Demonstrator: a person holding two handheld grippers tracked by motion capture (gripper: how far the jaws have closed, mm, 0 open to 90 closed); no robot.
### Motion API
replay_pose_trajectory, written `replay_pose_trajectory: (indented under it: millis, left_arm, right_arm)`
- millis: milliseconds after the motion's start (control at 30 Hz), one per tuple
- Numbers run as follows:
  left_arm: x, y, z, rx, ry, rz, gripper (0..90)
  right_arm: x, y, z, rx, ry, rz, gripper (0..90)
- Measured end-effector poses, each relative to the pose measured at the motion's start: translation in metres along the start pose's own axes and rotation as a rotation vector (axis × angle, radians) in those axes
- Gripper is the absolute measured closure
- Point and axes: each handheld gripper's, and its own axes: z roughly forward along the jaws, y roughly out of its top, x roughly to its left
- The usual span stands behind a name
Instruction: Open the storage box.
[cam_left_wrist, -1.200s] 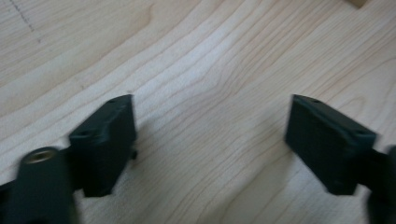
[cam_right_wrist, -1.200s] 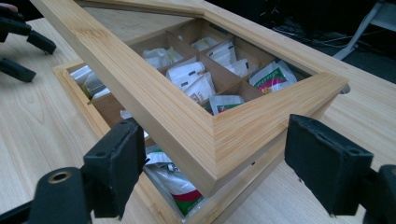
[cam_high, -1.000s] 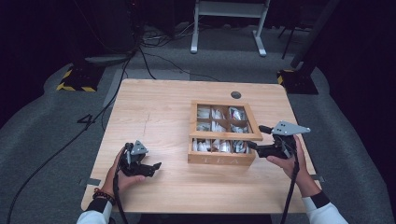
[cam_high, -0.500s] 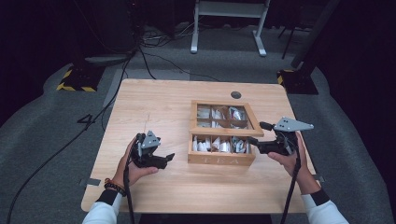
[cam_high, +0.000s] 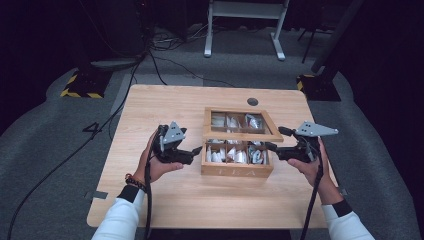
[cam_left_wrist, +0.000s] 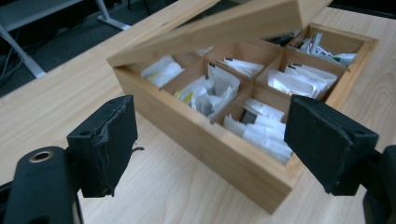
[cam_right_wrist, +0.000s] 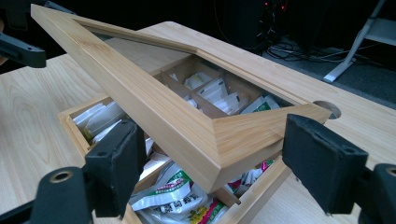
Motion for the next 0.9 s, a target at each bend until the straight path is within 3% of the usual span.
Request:
replay_pose_trajectory:
  millis: [100,333,733,900]
  left_arm:
    - [-0.002,0.010,0.005,-0.001,0.026,0.030,18.4]
    - [-0.003,0.032,0.009,-0.067,0.002,0.029,19.0]
    - [-0.008,0.045,0.017,-0.053,0.030,0.096,21.1]
    - [-0.007,0.049,0.019,-0.041,0.013,0.121,23.4]
  right_arm:
    - [-0.001,0.002,0.000,-0.008,-0.003,-0.004,22.7]
    - [-0.002,0.004,0.000,-0.015,-0.003,0.005,22.8]
    - [-0.004,0.006,-0.001,-0.031,-0.004,0.020,24.6]
    - [-0.006,0.005,-0.001,-0.034,0.005,0.028,24.9]
